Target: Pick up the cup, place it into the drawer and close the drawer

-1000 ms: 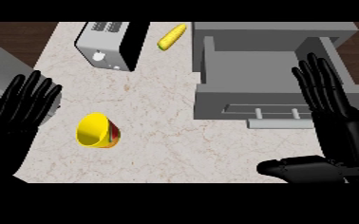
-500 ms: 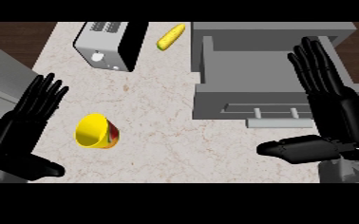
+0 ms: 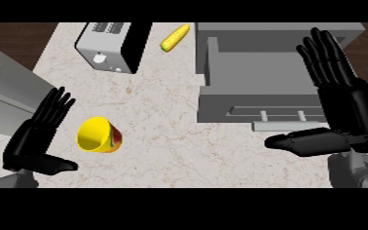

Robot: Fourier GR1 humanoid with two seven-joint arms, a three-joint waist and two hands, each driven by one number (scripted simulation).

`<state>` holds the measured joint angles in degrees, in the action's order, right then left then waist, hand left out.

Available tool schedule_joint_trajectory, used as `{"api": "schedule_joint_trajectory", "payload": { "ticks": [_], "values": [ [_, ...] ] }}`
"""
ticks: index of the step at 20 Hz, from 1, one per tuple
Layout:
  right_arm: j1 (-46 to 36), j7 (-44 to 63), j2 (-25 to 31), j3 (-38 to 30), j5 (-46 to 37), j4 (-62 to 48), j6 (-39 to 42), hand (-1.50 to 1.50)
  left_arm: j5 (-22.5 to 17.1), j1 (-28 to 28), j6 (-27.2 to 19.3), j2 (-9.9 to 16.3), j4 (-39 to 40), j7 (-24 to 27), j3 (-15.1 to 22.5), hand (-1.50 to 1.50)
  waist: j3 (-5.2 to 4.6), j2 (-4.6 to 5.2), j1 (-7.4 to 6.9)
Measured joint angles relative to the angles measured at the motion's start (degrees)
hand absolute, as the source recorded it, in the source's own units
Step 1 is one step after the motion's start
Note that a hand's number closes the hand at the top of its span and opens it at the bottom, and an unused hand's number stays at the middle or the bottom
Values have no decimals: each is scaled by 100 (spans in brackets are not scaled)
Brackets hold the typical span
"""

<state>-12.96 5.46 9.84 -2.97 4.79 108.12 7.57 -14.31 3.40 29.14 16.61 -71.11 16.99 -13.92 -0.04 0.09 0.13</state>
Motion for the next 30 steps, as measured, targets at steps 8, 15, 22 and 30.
{"api": "schedule_joint_trajectory", "payload": {
  "ticks": [8,15,22,30],
  "values": [
    [-65,-81,-9,-121,52,-102,77,-150,868,600,6,109,2112,1442,1,-150,0,1,16],
    [-166,29,122,-297,189,-73,205,-150,1523,1264,-480,193,4045,2651,54,-150,-5,12,49],
    [-204,77,71,-253,158,-68,183,-150,1772,1619,-791,217,5107,3379,74,-150,-15,31,88],
    [-328,134,121,-330,213,-180,217,-150,1875,2000,-903,126,5614,3657,100,-150,-19,44,111]
  ]
}}
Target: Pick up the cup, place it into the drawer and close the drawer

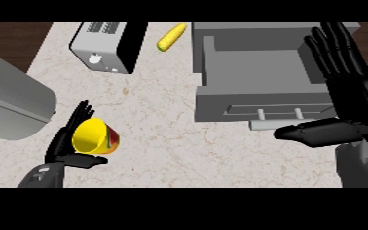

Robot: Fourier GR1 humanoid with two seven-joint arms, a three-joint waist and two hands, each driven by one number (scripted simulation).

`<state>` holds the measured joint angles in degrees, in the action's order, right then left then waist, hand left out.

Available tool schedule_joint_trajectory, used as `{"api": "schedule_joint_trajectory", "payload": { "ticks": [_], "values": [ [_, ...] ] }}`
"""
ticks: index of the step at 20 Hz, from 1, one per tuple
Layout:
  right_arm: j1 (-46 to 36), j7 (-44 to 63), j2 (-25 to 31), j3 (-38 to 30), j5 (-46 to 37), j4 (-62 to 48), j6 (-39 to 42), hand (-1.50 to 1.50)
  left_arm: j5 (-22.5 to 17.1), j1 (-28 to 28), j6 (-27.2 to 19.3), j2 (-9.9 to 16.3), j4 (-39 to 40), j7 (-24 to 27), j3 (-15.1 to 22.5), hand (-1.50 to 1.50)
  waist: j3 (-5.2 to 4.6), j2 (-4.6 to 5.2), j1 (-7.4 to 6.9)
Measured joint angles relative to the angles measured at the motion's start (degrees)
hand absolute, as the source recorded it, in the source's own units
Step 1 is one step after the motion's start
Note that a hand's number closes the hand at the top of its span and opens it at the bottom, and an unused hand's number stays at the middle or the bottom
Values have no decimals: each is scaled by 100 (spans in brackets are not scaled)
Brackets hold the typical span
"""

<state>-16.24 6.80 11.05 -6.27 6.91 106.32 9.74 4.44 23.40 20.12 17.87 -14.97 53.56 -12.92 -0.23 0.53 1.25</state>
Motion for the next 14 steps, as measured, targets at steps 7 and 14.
{"api": "schedule_joint_trajectory", "payload": {
  "ticks": [7,14],
  "values": [
    [-28,166,-20,53,13,168,-25,-150,90,188,-116,-101,262,165,33,-150,-5,8,44],
    [1,93,23,-24,22,87,14,-150,46,295,292,-218,253,48,92,150,-4,10,34]
  ]
}}
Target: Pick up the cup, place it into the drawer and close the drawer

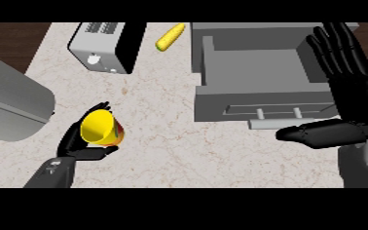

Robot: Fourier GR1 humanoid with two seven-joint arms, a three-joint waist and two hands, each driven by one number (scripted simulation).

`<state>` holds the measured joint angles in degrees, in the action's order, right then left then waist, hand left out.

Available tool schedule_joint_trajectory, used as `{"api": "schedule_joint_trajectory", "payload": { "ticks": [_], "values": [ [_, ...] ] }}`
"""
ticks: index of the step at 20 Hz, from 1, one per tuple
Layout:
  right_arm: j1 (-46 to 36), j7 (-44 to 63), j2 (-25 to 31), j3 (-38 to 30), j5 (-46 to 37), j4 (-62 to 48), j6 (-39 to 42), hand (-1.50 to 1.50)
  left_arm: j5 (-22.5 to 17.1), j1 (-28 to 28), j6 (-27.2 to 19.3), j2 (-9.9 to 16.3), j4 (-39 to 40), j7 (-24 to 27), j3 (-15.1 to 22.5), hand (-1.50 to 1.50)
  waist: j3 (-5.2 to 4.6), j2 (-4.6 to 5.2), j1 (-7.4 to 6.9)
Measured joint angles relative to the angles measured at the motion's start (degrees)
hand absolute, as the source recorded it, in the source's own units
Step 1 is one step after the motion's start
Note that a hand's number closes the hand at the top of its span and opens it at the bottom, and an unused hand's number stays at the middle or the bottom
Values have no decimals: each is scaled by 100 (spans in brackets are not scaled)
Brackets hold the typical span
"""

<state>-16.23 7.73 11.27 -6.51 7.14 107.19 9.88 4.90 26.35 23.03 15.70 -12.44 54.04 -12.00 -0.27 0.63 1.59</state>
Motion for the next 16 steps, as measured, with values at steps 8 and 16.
{"api": "schedule_joint_trajectory", "payload": {
  "ticks": [8,16],
  "values": [
    [-45,53,44,-2,-53,-5,-5,-150,30,28,-749,-247,-436,570,-41,150,1,-2,-12],
    [75,-73,79,-114,86,-65,117,-150,-567,59,-1614,-558,-594,883,-805,150,5,-6,-27]
  ]
}}
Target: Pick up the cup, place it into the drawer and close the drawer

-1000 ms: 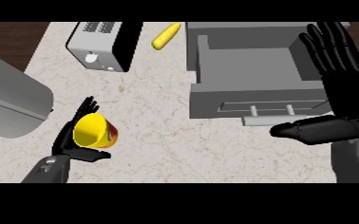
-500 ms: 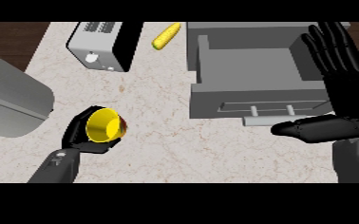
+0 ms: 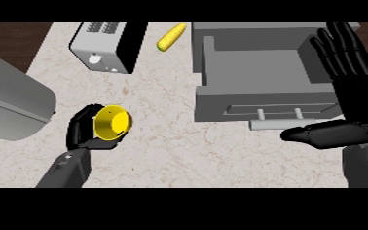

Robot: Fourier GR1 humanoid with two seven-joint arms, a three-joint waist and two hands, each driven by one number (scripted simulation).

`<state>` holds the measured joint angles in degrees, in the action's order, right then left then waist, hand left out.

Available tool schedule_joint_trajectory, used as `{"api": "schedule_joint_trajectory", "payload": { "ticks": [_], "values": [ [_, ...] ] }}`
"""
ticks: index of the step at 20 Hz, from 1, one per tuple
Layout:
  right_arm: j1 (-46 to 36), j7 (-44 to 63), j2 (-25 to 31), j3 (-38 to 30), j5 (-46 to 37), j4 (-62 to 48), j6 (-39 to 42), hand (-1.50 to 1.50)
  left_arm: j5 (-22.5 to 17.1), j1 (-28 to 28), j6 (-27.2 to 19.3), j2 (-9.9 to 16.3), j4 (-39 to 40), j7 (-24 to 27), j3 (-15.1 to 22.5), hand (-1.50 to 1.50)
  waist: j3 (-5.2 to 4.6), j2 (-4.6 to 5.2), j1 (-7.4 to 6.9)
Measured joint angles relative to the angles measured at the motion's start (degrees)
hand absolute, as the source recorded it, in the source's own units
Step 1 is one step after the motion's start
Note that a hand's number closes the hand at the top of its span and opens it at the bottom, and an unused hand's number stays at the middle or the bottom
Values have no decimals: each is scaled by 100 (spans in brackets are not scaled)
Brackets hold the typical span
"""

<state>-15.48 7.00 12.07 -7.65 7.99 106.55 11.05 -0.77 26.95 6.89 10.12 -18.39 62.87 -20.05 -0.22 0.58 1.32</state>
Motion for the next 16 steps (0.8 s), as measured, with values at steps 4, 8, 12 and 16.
{"api": "schedule_joint_trajectory", "payload": {
  "ticks": [4,8,12,16],
  "values": [
    [-16,83,5,-8,6,76,-28,-150,-202,234,36,-136,-154,-11,-134,150,6,-18,-17],
    [27,-3,74,-126,49,11,30,-150,-208,645,125,-251,-466,-260,15,150,15,-43,-58],
    [-34,76,118,-141,16,-44,19,-150,-189,1030,107,-425,-928,-571,220,150,21,-63,-106],
    [2,113,113,-166,-23,-21,-29,-150,-202,1417,51,-650,-1541,-1158,490,150,26,-90,-149]
  ]
}}
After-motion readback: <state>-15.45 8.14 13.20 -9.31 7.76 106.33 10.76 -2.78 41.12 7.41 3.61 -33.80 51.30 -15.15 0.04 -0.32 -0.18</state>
